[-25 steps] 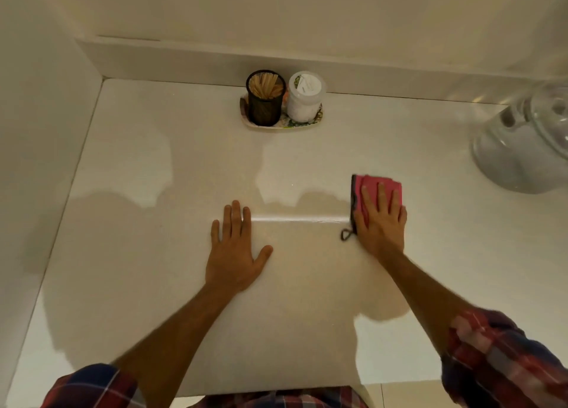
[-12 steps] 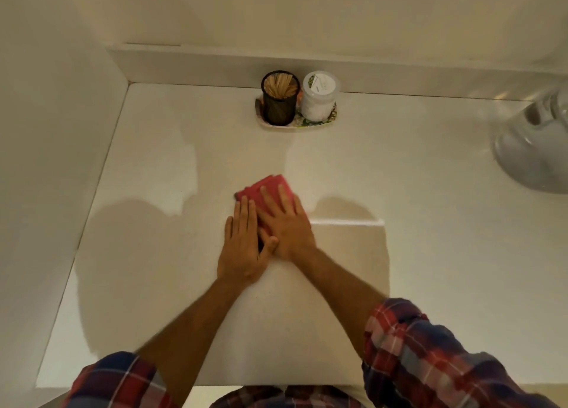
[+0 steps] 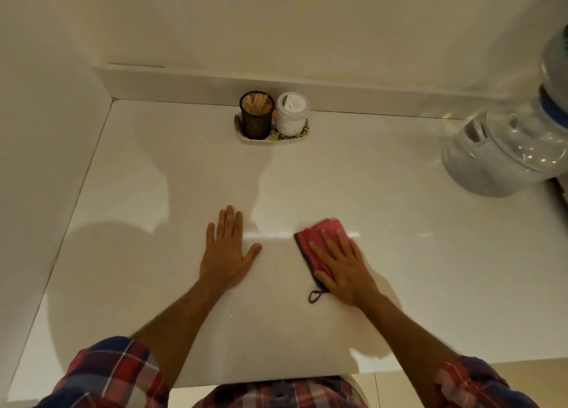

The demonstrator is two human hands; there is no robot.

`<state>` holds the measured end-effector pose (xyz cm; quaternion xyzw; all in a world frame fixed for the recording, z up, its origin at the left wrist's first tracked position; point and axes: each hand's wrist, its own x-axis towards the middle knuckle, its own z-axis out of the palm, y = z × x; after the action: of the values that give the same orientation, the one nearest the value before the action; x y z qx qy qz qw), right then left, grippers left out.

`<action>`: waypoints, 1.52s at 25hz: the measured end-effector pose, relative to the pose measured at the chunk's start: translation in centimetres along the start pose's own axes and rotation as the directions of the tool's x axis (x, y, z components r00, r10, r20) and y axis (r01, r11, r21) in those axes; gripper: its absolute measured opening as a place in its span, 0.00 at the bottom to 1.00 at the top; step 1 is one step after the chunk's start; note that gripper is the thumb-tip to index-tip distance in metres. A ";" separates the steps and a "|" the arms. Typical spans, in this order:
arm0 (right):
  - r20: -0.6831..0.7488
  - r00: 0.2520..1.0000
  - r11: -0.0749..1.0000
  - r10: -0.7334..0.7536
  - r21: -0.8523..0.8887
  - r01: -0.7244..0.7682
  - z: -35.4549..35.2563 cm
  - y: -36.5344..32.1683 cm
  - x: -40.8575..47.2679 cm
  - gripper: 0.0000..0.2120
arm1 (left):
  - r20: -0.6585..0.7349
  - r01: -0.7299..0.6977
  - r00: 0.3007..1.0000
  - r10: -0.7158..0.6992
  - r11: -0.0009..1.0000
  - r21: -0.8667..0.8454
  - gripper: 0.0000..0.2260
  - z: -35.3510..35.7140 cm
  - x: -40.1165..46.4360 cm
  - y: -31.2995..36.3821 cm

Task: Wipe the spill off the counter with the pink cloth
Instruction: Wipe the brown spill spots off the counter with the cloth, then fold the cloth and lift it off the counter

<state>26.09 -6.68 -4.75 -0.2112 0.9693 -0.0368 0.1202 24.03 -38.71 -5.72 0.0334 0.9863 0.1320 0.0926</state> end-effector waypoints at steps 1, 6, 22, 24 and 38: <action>0.002 0.997 0.997 0.071 0.030 -0.071 -0.5 1.3 0.2 0.32 | 0.004 0.006 1.000 -0.006 1.000 0.004 0.40 0.1 0.0 0.0; -0.018 0.951 0.950 0.307 0.058 -0.306 -2.8 4.9 5.2 0.32 | -0.013 0.009 1.000 -0.010 1.000 -0.024 0.40 0.6 0.3 -0.1; 0.012 0.999 0.975 -0.043 0.220 0.039 -1.1 -8.8 10.8 0.38 | 0.005 -0.009 1.000 0.009 0.999 -0.042 0.38 0.4 0.1 -0.2; 0.017 0.999 0.956 -0.044 0.290 0.037 -1.0 -9.8 8.2 0.36 | 0.025 0.000 1.000 0.001 0.998 -0.063 0.39 0.0 -0.1 0.0; 0.380 0.788 0.218 0.484 0.820 -0.530 -6.4 -10.4 4.6 0.18 | 0.212 0.238 0.967 -0.139 0.787 -0.569 0.21 -3.7 -3.9 5.2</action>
<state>24.56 -17.89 1.71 0.2136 0.8027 -0.5029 0.2391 27.32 -34.97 -0.15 -0.0854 0.8842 0.4185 0.1891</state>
